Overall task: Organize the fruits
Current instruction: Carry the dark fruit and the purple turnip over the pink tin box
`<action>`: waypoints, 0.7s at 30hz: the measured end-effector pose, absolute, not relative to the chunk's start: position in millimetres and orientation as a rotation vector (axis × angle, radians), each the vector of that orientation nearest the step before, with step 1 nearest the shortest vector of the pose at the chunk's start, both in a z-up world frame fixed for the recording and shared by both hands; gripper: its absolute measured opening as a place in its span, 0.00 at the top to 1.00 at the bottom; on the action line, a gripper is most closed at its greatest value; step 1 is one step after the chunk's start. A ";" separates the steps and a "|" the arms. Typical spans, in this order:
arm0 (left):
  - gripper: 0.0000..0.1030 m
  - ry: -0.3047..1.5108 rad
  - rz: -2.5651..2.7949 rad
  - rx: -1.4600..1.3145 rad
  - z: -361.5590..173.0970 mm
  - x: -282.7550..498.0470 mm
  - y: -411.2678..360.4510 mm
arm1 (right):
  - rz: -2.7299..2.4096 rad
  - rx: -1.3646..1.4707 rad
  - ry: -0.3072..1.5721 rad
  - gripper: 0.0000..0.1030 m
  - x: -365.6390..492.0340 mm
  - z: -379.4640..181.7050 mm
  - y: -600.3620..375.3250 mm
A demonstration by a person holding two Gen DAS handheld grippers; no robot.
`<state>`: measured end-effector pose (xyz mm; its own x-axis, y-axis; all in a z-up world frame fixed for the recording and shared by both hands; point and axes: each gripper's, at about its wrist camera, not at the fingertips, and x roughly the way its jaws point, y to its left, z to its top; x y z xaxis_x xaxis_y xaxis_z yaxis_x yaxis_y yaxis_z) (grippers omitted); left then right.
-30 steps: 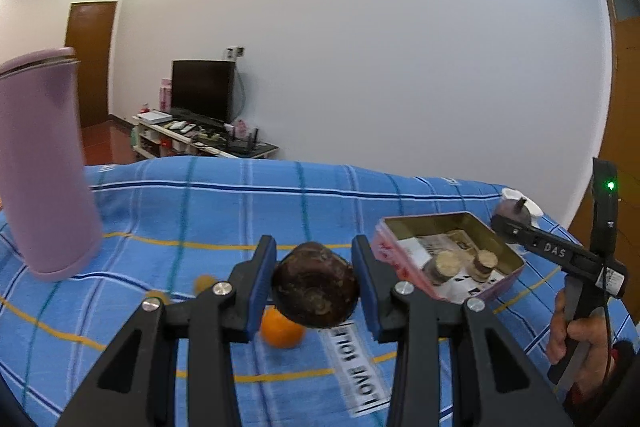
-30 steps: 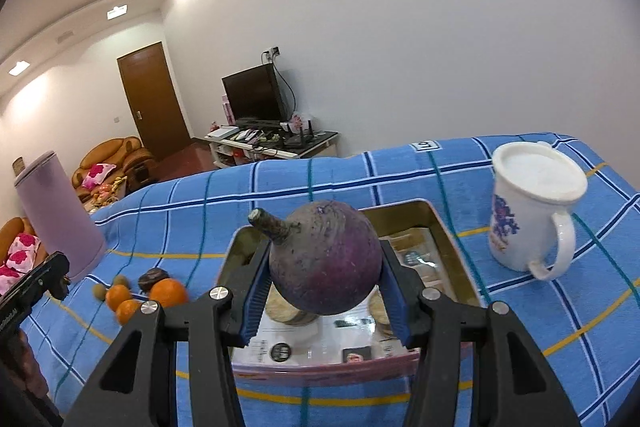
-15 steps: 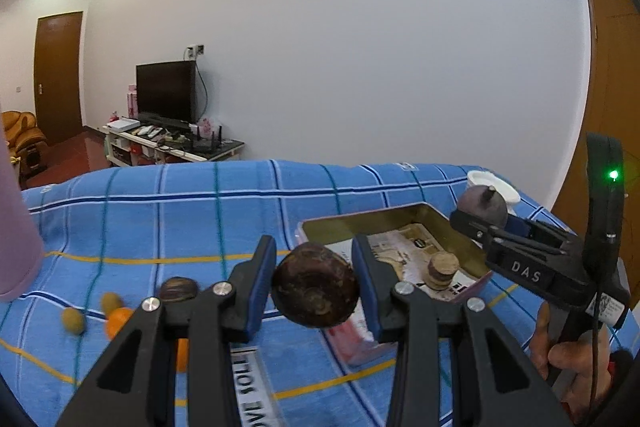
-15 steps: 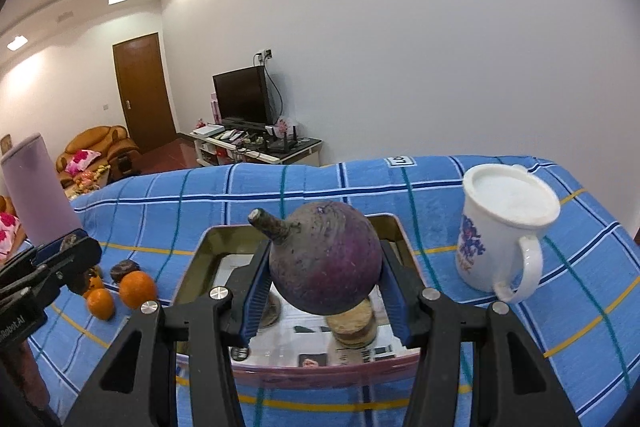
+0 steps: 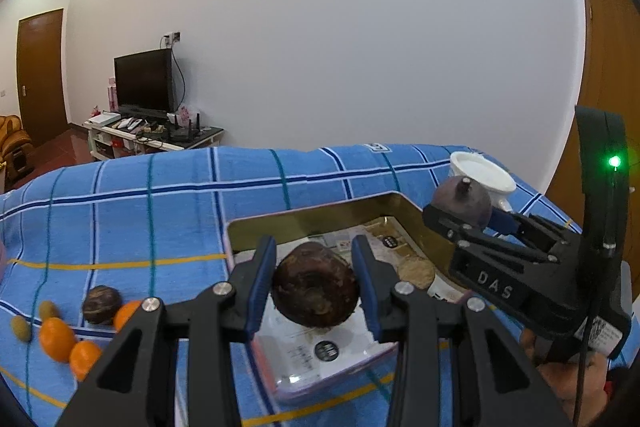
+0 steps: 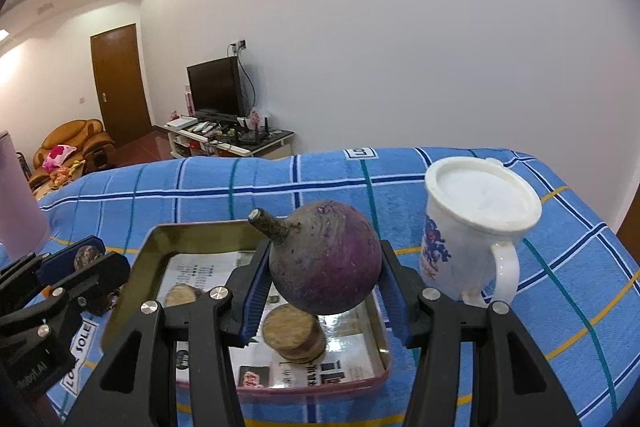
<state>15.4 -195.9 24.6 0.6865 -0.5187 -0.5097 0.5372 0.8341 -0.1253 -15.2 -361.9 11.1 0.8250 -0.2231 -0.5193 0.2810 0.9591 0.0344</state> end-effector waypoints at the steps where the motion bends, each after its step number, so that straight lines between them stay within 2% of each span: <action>1: 0.60 0.567 -0.590 0.037 23.0 17.0 -199.4 | -0.271 0.114 0.546 0.49 -13.4 8.9 -364.0; 12: 0.60 0.616 -0.557 0.075 4.3 28.9 -220.3 | -0.266 0.133 0.619 0.49 8.0 -6.7 -370.9; 21: 0.60 0.636 -0.538 0.108 -2.3 29.6 -223.7 | -0.283 0.042 0.630 0.49 12.6 -11.0 -356.9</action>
